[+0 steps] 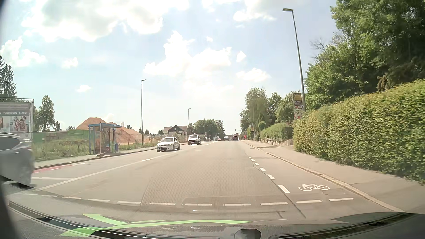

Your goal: Follow the waypoints while adhering to traffic rules and regulations

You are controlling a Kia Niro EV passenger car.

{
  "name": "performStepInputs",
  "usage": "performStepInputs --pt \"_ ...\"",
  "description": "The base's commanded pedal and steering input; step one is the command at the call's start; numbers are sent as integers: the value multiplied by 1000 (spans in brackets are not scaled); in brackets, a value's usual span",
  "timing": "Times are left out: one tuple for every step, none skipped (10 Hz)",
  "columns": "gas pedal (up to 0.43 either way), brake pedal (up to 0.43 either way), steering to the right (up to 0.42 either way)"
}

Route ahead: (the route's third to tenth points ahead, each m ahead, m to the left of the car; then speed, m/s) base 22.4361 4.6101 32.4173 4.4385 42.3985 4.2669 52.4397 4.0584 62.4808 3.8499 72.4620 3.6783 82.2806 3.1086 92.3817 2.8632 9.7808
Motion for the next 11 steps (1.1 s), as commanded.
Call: performStepInputs --pt "209 0 15" --pt "209 0 16" --pt "209 0 14" --pt "209 0 14" --pt "209 0 13" --pt "209 0 11" --pt "209 0 10" --pt "209 0 9" --pt "209 0 7" --pt "197 0 6" --pt "197 0 6"
